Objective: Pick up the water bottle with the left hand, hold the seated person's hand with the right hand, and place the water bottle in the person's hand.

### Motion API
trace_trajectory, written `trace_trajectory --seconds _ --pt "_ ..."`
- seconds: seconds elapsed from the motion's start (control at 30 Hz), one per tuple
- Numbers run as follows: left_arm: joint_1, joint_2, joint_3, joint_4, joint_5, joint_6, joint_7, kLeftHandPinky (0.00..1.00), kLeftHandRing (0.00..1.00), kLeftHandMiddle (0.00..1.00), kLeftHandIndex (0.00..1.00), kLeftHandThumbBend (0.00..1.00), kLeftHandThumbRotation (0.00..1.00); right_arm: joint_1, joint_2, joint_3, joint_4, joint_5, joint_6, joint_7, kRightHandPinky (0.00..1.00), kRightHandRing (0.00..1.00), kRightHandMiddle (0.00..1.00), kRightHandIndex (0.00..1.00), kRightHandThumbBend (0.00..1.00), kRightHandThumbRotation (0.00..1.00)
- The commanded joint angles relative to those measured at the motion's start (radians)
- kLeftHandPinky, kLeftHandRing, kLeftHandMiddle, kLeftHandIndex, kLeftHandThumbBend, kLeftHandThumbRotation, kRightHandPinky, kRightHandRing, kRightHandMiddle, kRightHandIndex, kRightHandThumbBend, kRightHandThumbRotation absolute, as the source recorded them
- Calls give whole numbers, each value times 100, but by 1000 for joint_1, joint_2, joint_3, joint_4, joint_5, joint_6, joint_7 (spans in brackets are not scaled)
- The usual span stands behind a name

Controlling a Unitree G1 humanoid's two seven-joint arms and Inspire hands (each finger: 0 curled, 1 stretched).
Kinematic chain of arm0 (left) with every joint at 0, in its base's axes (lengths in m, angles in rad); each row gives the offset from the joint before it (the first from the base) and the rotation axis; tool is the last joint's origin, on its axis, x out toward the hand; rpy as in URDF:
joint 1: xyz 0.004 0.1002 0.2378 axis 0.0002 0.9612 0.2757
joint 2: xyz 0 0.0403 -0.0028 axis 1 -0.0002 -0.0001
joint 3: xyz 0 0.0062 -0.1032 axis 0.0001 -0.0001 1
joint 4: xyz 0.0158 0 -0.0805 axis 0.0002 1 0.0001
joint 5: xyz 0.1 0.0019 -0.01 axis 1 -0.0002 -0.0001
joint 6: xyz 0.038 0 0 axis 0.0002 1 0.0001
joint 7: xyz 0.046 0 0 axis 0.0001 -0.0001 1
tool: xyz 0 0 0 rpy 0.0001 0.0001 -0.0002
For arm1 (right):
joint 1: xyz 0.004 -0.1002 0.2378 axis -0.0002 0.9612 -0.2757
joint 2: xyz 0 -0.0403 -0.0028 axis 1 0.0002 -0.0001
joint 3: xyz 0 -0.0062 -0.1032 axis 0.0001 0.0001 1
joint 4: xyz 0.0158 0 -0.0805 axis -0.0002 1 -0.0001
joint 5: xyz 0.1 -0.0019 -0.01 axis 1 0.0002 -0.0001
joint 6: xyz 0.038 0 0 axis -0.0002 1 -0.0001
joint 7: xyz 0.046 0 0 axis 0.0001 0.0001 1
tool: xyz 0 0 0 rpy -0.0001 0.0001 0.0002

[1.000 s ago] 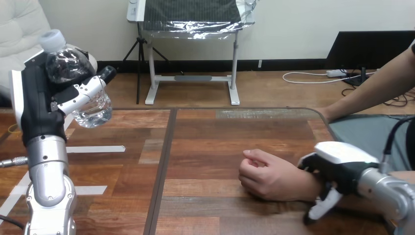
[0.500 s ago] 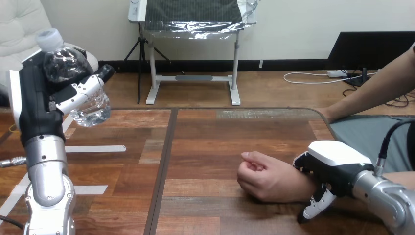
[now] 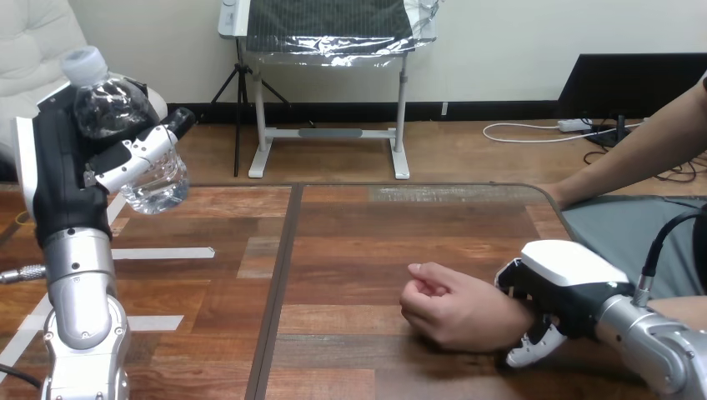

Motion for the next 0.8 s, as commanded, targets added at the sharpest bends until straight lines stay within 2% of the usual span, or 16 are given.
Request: trace_trajectory --seconds 0.0,0.13,0.27,0.53,0.67,0.77 --pt "-80 -8 0 -86 -3 -15 4 30 35 40 42 61 0 90 35 83 60 -6 -9 45 16 23 33 44 91 0" --pt "-79 -9 0 -89 -3 -15 2 30 35 41 42 61 0 85 35 83 60 -8 0 56 16 23 34 43 91 0" --pt "-77 -12 0 -97 3 -7 7 30 35 41 42 62 0 83 32 75 68 8 -15 57 16 23 33 42 91 0" --pt "-75 -10 1 -97 16 -11 8 30 35 41 42 62 0 65 24 79 83 8 -14 80 20 28 37 44 90 0" --pt "-75 -21 6 -107 0 -5 8 30 35 41 42 63 0 27 22 84 118 4 29 144 25 33 42 47 91 1" --pt "-75 -23 7 -110 -4 -2 7 30 35 40 42 62 0 18 21 82 127 8 39 164 29 37 45 49 93 3"
